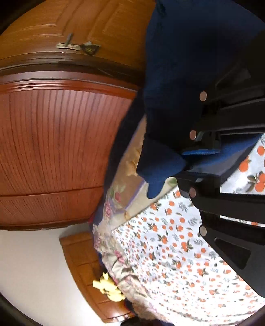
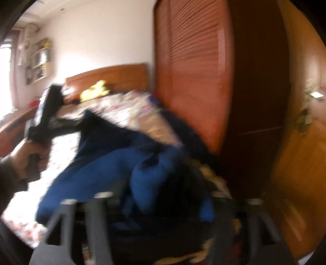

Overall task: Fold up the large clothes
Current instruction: 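Carry the bundle onto the grey clothes stack and open the left tool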

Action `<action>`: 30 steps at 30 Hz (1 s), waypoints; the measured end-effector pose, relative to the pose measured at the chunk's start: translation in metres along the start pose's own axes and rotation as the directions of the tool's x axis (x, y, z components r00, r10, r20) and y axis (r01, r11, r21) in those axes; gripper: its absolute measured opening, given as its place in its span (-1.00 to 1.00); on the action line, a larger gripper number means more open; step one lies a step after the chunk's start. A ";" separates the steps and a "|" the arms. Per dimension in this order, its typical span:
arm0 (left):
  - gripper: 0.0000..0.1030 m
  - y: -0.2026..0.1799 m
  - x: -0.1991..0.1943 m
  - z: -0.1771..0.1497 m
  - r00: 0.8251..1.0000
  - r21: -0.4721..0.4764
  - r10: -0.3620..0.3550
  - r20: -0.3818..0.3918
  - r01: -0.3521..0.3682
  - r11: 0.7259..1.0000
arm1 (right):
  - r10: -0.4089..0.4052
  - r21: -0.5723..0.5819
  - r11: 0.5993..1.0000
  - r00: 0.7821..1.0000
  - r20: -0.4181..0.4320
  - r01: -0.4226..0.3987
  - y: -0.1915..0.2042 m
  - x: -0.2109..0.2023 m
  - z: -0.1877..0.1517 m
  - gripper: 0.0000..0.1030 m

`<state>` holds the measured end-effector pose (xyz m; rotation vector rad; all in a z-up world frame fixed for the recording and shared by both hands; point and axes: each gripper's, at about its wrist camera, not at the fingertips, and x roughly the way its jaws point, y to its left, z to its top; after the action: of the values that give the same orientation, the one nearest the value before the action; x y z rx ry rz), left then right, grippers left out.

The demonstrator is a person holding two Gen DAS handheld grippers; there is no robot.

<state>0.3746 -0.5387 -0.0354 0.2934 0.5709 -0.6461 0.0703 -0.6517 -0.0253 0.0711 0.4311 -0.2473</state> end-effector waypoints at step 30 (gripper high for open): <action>0.95 0.019 -0.184 -0.113 0.984 0.012 -0.014 0.176 0.013 1.000 | -0.082 -0.045 0.996 0.989 -0.121 0.077 0.020 0.031 -0.016 -0.22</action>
<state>0.2210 -0.3873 -0.0181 0.2395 0.4001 -0.6808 0.0960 -0.6370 -0.0528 0.0299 0.5620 -0.3138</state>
